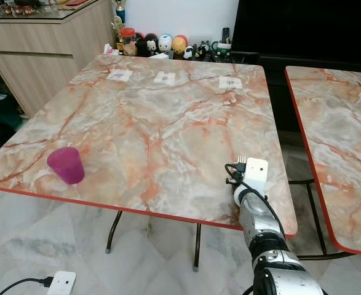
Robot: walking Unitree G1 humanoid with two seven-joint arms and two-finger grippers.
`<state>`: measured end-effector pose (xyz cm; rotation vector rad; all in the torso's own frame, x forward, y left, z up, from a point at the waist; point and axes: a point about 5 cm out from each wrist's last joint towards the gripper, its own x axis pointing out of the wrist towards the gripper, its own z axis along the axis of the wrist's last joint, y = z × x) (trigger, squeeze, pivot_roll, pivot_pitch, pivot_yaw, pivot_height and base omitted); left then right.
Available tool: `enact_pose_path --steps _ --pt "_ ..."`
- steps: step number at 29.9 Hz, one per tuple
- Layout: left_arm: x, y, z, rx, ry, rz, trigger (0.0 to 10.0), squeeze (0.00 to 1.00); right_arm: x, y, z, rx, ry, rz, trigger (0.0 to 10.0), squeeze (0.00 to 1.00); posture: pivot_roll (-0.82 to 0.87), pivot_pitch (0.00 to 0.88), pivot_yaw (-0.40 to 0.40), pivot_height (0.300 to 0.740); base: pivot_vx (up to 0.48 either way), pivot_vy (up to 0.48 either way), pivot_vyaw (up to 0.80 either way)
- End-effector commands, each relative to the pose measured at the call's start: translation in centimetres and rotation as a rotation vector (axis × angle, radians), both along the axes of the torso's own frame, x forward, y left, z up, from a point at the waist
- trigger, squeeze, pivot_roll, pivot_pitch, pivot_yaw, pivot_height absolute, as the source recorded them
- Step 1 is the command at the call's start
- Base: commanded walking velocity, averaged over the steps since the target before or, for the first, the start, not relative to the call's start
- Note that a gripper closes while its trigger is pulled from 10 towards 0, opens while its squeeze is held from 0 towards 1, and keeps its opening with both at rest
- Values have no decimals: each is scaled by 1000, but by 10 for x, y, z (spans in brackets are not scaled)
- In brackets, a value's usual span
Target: Setting the table
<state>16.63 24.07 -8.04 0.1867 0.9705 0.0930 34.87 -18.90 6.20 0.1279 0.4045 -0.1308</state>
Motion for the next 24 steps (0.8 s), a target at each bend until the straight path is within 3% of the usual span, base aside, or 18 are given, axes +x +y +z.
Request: enact_pose_path --steps 1,18,20,21,22,23,24 --pt "-5 2 -2 -3 23 8 10000 0 -5 5 -10 4 54 16 0 0 57 26 -4 740 0 0 0" --pt "-5 2 -2 -5 25 5 10000 0 -5 8 -11 -4 52 28 0 0 57 24 -5 740 0 0 0" --pt "-5 2 -2 -4 26 5 10000 0 -3 9 -6 -12 1 21 0 0 56 24 -6 740 0 0 0" --pt "-5 2 -2 -3 25 6 10000 0 -1 10 -2 -36 -38 31 4157 0 55 23 -7 740 0 0 0" --pt "-5 2 -2 -4 25 6 10000 0 -1 11 0 -37 -60 36 8941 0 58 21 -8 740 0 0 0" --pt "-5 1 -2 -3 26 6 10000 0 0 12 3 -28 -84 37 10000 0 60 21 -9 740 0 0 0" --pt "-5 1 -2 -4 25 8 10000 0 1 13 9 -11 -150 30 10000 0 62 22 -10 740 0 0 0"
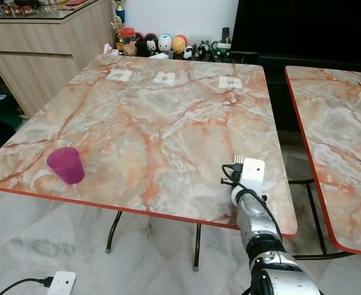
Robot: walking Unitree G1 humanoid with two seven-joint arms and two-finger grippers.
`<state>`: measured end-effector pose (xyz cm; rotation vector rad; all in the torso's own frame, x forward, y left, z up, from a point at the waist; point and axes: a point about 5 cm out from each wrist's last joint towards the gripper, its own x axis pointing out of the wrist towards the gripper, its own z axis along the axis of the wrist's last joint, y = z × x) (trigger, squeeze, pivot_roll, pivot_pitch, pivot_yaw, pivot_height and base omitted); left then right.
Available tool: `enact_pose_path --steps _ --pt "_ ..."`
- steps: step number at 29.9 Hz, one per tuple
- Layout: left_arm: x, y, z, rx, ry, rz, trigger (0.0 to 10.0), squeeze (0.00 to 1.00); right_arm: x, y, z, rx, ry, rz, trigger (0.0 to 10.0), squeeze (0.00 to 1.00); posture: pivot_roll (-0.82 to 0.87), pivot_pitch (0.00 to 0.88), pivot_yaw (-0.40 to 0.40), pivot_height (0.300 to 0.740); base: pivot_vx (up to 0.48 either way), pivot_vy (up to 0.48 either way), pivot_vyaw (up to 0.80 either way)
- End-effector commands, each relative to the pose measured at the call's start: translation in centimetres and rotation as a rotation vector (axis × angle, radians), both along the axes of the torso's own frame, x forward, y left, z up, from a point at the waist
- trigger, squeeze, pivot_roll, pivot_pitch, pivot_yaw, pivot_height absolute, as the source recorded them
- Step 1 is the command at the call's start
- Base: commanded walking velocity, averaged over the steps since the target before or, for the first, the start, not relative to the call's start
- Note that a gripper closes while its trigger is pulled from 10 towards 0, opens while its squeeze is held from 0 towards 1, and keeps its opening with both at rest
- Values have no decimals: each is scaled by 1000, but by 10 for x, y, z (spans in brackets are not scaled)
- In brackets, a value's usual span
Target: Setting the table
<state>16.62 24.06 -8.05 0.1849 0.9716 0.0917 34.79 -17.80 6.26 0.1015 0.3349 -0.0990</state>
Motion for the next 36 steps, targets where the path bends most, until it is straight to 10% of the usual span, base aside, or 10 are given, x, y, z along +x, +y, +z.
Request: enact_pose_path --steps 1,13,36 --pt "-5 1 -2 -2 24 8 10000 0 1 2 8 14 -80 -1 10000 0 62 22 -10 740 0 0 0" --pt "-5 2 -2 4 23 1 10000 0 -11 1 36 -37 -328 -6 10000 0 46 22 -11 740 0 0 0" --pt "-5 2 -2 10 22 -8 10000 0 -20 1 52 -45 -404 -32 10000 0 42 16 -12 740 0 -432 0"
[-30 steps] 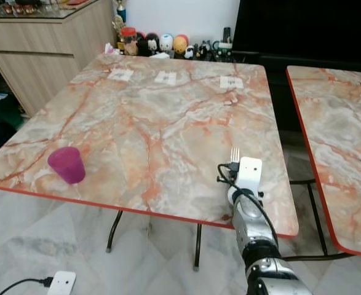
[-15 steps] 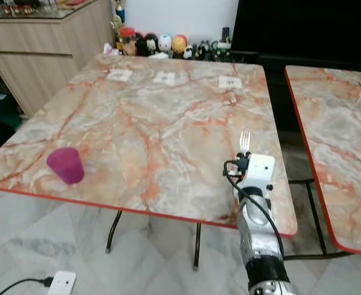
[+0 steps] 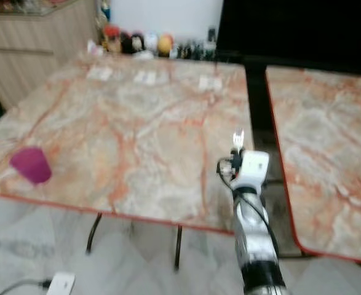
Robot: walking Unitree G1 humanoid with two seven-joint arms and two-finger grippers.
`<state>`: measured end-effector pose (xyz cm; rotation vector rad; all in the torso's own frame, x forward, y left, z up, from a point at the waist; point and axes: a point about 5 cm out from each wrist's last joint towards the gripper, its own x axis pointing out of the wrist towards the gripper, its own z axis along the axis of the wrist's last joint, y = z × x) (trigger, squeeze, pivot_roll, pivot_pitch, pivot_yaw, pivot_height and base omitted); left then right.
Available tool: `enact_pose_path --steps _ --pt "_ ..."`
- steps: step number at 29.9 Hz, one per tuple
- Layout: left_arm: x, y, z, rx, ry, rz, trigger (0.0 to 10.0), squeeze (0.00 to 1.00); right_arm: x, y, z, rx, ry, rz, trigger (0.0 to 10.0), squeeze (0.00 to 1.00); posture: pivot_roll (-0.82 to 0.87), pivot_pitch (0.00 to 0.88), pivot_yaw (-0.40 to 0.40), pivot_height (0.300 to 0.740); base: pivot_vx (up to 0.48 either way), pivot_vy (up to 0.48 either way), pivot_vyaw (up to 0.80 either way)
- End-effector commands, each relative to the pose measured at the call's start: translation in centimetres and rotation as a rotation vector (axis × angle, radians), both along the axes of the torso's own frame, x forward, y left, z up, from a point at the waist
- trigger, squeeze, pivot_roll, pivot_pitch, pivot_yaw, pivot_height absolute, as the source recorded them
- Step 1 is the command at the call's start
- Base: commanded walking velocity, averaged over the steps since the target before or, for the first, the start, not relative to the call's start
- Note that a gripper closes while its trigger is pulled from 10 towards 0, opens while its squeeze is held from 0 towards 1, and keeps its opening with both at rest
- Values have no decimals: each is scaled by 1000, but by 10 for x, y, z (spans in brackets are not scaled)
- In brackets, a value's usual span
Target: Setting the table
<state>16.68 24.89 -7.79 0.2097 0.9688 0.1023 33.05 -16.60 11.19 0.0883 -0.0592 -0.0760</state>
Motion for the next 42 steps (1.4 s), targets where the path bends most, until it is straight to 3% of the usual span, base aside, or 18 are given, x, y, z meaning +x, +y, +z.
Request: enact_pose_path --steps 1,8,15,42 --pt "-6 -6 -4 -15 24 -5 10000 0 -2 -12 4 -5 -20 -45 10000 0 42 16 -12 740 0 -480 0" --pt "-5 -6 -4 -16 22 -4 10000 0 -5 -17 15 -6 -84 -85 10000 0 39 14 -13 740 0 -480 0" --pt "-5 -7 -4 -17 21 -4 10000 0 -8 -18 22 12 -140 -107 10000 0 37 14 -14 740 0 -480 -681" --pt "-4 -6 -4 -14 19 -5 10000 0 -6 -16 30 -10 -159 -79 10000 0 30 11 -12 740 0 -409 0"
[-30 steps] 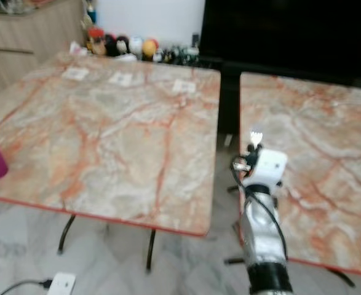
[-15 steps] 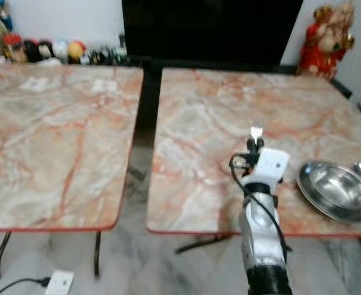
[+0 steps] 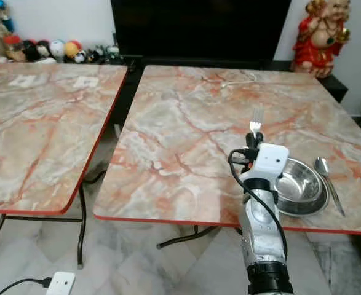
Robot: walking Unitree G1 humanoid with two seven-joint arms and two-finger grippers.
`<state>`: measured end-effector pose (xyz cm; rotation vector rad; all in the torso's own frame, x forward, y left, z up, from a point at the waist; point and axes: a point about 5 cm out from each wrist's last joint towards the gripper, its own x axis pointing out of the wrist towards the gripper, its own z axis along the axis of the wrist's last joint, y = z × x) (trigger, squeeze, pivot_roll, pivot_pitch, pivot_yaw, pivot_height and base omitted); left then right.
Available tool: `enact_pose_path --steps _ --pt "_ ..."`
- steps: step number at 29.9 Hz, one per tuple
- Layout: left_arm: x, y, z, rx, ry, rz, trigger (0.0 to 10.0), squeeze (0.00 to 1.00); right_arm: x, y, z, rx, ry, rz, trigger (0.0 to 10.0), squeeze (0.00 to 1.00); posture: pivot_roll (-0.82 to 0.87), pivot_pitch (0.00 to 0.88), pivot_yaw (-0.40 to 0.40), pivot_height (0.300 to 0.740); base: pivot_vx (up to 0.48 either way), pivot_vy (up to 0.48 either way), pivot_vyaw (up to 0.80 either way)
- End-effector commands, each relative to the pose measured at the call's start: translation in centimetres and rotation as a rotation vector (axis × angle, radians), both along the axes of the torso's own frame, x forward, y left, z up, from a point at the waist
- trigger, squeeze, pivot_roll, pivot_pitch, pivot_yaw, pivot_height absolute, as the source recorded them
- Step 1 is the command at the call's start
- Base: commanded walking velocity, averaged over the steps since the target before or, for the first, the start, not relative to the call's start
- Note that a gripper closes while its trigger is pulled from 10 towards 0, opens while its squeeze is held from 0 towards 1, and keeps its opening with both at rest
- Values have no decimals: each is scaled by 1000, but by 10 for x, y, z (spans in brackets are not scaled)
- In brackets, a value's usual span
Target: Setting the table
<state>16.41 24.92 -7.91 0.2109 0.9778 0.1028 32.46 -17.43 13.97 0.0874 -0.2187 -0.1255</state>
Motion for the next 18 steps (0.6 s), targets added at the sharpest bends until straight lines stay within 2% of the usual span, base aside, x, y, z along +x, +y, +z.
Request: enact_pose_path --steps 1,18 --pt "-1 -7 -3 -16 10 -6 10000 0 0 -8 2 -4 0 -26 10000 0 29 11 -12 740 0 -480 0" --pt "-1 -7 -2 -17 7 -6 10000 0 0 -12 0 -7 13 -45 10000 0 26 10 -12 740 0 -480 0"
